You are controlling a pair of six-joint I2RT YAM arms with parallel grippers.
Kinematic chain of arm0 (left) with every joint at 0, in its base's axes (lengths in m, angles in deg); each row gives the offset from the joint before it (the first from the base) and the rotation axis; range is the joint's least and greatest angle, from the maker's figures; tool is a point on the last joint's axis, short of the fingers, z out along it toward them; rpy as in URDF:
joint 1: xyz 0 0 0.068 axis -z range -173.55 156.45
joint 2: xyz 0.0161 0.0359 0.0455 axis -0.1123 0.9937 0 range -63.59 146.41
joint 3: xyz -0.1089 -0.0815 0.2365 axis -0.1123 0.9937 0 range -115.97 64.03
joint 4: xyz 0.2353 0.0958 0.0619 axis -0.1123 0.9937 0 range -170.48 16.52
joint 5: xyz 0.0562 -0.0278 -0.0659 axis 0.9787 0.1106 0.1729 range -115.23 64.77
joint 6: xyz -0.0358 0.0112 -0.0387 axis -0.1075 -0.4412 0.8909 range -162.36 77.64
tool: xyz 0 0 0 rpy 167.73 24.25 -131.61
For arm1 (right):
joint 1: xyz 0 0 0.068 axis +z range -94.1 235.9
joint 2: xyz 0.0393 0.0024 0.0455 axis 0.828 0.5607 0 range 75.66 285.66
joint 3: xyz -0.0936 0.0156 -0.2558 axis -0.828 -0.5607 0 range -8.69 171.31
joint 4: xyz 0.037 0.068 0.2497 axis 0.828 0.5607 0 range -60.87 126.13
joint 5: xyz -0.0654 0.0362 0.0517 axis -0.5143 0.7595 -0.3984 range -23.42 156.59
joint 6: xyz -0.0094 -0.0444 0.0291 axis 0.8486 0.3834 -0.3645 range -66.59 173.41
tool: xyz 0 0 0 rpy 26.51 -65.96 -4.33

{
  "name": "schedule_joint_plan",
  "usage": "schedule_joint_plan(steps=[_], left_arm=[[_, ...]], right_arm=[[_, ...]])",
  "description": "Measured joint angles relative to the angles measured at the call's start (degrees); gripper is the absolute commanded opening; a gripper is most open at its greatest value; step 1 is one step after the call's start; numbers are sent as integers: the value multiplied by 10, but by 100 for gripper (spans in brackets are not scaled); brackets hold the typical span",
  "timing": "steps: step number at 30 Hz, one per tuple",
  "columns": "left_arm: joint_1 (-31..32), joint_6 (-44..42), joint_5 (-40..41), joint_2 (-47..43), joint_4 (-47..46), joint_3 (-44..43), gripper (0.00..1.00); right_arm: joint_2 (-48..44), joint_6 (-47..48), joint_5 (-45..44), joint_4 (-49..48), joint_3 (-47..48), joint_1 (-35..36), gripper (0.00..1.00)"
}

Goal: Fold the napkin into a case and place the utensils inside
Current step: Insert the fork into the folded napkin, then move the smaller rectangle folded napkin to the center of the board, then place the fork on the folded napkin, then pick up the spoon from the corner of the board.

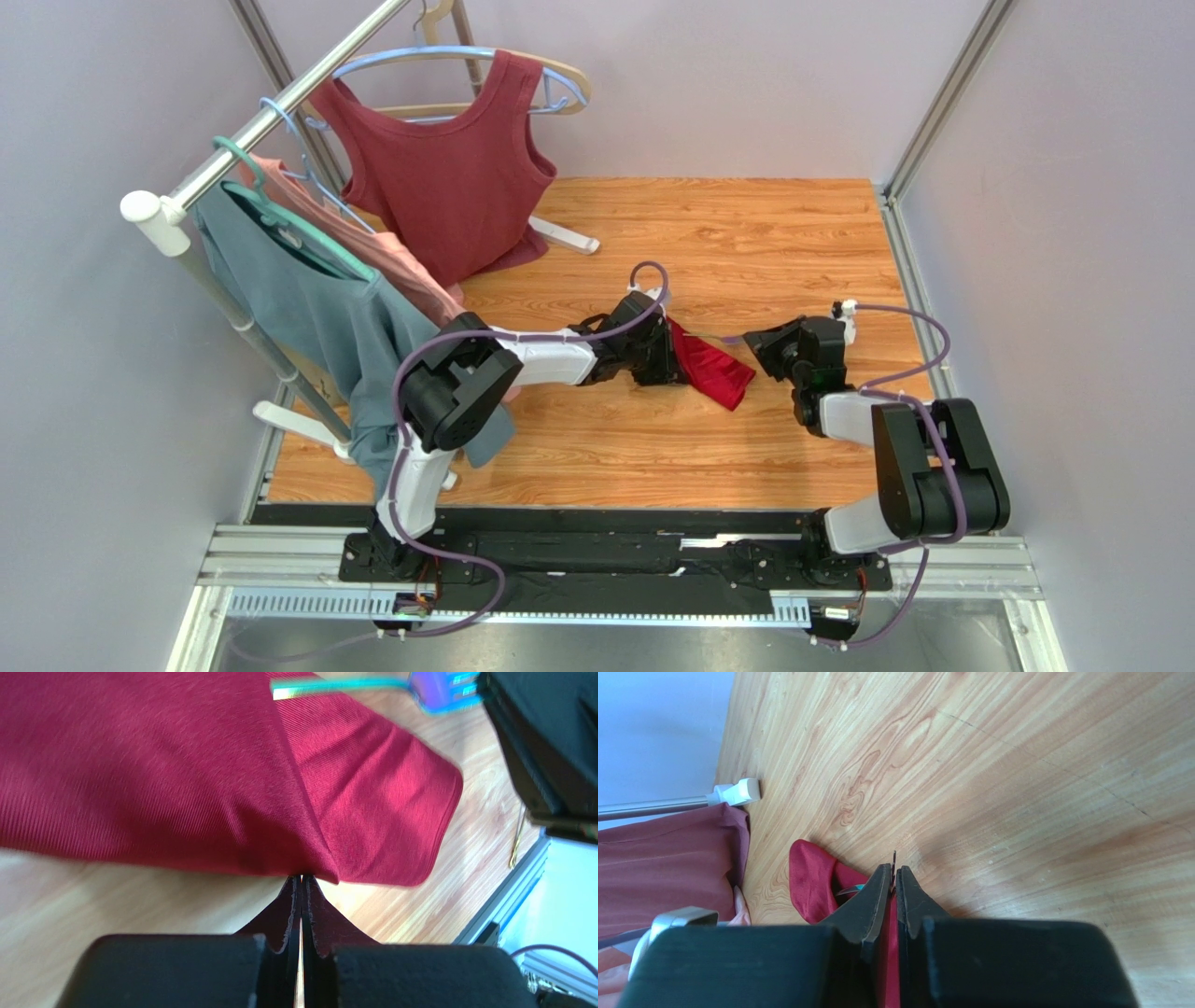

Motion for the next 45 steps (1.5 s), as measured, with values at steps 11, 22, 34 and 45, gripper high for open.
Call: schedule_joint_plan(steps=[11, 22, 34, 45], left_arm=[[3, 6, -4, 50, 0, -69, 0], [3, 2, -16, 57, 3, -85, 0], [3, -7, -42, 56, -2, -81, 18], [17, -1, -93, -78, 3, 15, 26]], right_arm=[[-44, 1, -10, 52, 0, 5, 11], [-24, 0, -10, 61, -4, 9, 36], [-97, 29, -8, 325, 81, 0, 67], [-194, 132, -129, 664, 157, -139, 70]])
